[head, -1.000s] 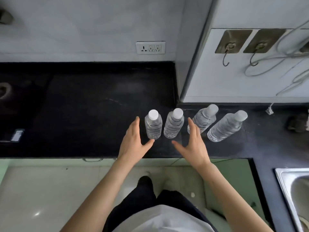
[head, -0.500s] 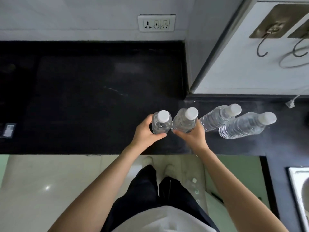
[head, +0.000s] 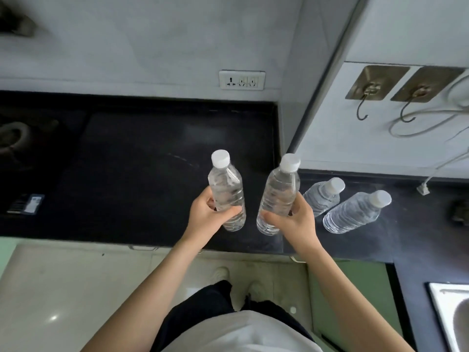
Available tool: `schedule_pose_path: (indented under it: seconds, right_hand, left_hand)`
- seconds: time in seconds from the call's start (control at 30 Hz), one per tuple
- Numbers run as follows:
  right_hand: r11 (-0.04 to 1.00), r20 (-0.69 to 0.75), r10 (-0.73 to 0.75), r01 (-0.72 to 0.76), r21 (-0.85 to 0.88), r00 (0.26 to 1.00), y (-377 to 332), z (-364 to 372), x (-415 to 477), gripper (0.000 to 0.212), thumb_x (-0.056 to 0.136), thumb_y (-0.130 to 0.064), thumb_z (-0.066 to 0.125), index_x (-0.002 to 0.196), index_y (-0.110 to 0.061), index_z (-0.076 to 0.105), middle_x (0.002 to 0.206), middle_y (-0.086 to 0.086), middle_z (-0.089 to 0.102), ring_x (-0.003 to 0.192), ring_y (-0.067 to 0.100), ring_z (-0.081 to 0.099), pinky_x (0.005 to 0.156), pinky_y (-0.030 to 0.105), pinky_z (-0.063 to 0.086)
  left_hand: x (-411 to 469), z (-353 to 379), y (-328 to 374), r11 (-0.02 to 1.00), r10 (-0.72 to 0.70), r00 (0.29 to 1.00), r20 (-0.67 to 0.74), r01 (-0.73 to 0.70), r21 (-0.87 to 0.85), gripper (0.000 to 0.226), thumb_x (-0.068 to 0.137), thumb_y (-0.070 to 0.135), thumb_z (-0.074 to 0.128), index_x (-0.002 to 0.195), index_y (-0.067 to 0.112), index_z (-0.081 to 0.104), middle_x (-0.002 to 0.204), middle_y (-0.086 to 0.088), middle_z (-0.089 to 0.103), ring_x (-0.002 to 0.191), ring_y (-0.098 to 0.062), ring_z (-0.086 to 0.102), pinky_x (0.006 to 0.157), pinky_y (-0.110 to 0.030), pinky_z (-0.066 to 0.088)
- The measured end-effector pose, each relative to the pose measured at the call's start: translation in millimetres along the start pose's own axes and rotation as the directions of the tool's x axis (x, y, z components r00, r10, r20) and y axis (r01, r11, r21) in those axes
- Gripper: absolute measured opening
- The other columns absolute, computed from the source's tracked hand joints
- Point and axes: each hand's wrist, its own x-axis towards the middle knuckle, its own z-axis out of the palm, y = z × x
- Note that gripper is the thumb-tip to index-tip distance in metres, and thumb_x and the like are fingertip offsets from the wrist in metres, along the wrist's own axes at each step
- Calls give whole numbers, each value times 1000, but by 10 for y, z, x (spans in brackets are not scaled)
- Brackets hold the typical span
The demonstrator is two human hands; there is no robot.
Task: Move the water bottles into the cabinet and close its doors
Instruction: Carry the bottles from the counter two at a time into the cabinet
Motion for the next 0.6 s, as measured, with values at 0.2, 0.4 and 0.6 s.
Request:
schedule_pose_path:
  seconds: [0.2,0.4,0.6]
  right_hand:
    - [986,100,-124,111,126,987,-413,-39,-226,40,72,-8,85,104,-18,65,92,0,75,83,11,72,72,23,58]
    - [991,277,-119,99,87,953,-274,162,-508,33,74,-10,84,99,-17,64,86,1,74,77,13,71,65,22,55]
    - [999,464,-35,47,-14,885,-43,647,-898,30,71,-11,85,93,-14,64,79,1,72,68,10,68,57,17,51]
  left_hand:
    - [-408,-180,304,988,67,988,-137,-85,-127,27,75,10,83,98,12,69,78,5,73,67,1,65,62,-14,50]
    - [-1053,-337,33,992,-32,952,-303,-7,-127,29,71,29,83,96,22,70,88,5,76,80,-6,72,71,-26,56]
    - [-1806,-567,-543,975,-210,850,-483,149,-162,30,69,33,84,95,33,69,87,13,74,79,-6,71,78,-40,58]
